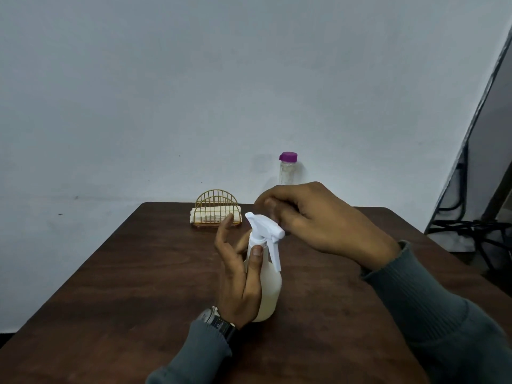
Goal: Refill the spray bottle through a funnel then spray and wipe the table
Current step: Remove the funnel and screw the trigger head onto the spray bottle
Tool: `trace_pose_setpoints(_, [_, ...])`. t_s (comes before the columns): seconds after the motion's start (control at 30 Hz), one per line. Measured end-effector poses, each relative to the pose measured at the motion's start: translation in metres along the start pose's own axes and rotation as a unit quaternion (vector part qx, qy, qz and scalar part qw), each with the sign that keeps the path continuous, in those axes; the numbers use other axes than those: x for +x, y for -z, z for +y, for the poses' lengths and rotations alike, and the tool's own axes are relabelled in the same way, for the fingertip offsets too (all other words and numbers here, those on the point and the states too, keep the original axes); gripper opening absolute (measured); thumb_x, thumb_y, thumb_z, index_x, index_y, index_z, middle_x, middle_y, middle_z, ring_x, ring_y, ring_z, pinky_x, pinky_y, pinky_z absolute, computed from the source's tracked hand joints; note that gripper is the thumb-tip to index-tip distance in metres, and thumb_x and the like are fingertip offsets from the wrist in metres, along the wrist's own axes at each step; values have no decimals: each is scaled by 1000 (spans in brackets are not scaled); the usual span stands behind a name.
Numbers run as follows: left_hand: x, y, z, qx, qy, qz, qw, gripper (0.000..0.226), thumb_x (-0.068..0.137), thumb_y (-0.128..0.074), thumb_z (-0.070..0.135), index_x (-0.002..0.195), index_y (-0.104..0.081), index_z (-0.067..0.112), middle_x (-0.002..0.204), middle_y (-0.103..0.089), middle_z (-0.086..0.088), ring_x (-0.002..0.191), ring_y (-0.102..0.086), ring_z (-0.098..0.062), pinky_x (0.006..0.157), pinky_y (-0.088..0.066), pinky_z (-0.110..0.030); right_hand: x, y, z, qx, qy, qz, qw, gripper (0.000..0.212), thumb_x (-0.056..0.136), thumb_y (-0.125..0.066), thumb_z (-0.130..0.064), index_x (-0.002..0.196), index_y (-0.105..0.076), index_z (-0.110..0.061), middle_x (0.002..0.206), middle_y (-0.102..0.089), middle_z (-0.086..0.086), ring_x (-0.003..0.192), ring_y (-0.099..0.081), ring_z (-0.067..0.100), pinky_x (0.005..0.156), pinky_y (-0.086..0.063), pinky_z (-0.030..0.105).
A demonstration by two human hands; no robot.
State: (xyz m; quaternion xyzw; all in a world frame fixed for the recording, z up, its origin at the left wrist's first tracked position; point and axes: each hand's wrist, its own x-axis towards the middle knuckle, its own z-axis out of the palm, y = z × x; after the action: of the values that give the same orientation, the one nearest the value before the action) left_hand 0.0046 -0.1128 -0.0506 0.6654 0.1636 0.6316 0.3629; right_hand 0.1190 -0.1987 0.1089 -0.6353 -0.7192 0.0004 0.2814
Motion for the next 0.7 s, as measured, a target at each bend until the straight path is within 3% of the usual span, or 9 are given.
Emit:
trace_pose_setpoints(0.1, [1, -2, -1, -8, 15, -7, 1000, 65, 104, -47, 21, 150, -14, 53, 120, -76, 16, 123, -65, 2, 103, -44, -14, -1, 4, 1, -56, 37, -87, 994, 59, 94, -53, 9, 133, -69, -32, 139, -59, -13, 118, -56, -4, 94, -46, 14])
trace_pose_setpoints(0.17, [1, -1, -3, -20, 21, -4, 1000, 67, 103, -48, 20, 150, -15, 55, 121, -76, 14, 121, -66, 2, 100, -45, -13, 0, 0, 0, -69, 53, -107, 990, 53, 98, -56, 5, 135, -69, -31, 147, -59, -13, 123, -49, -8, 102, -42, 10])
trace_pose_setpoints(0.23, [2, -1, 1, -12, 15, -6, 1000, 75, 100, -50, 11, 150, -14, 54, 121, -74, 19, 115, -68, 3, 96, -48, -13, 1, -5, 2, -75, 53, -62, 994, 33, 102, -60, -14, 127, -71, -33, 129, -69, -17, 113, -55, -2, 97, -50, 24])
trace_pose_setpoints(0.27, [2, -2, 1, -10, 14, -7, 1000, 76, 97, -50, 6, 152, -14, 44, 125, -68, 30, 115, -65, 8, 97, -48, -12, 1, -6, 3, -93, 45, -45, 994, 23, 102, -62, -25, 121, -71, -35, 119, -69, -18, 107, -56, 2, 92, -53, 34])
trace_pose_setpoints(0.33, [2, -2, 0, -24, 9, 8, 1000, 68, 97, -52, 4, 151, -15, 22, 133, -54, 46, 121, -59, 13, 102, -47, -13, 2, -6, -1, -146, 34, -31, 988, 18, 98, -65, -42, 114, -69, -35, 106, -66, -17, 99, -55, 5, 84, -53, 39])
trace_pose_setpoints(0.4, [2, 0, -5, -37, 16, 15, 999, 67, 101, -55, 21, 153, -14, 17, 130, -67, 21, 114, -69, -7, 102, -54, -34, 4, -7, -6, -165, 23, -8, 986, 23, 95, -66, -49, 114, -68, -36, 95, -66, -16, 93, -58, 7, 77, -53, 36])
trace_pose_setpoints(0.47, [3, 2, -8, -47, 33, -3, 998, 74, 99, -54, 38, 156, -10, 20, 97, -77, -3, 89, -73, -20, 86, -56, -40, 8, -10, -11, -162, 10, 19, 987, 27, 95, -64, -48, 119, -67, -38, 82, -60, -16, 87, -61, 11, 71, -51, 34])
trace_pose_setpoints(0.57, [3, 1, -9, -42, 38, -12, 998, 72, 98, -51, 44, 156, -10, 27, 81, -74, -6, 78, -69, -15, 80, -49, -24, 7, -20, -11, -161, -21, 55, 985, 36, 95, -60, -53, 128, -64, -38, 75, -54, -14, 89, -63, 15, 70, -49, 33])
trace_pose_setpoints(0.7, [3, -1, -15, -51, 31, -17, 998, 71, 100, -48, 45, 157, -11, 23, 79, -73, -2, 82, -70, -15, 85, -49, -24, 6, -25, -6, -97, -57, 97, 989, 43, 97, -53, -67, 123, -67, -36, 57, -49, -14, 74, -56, 8, 61, -40, 31])
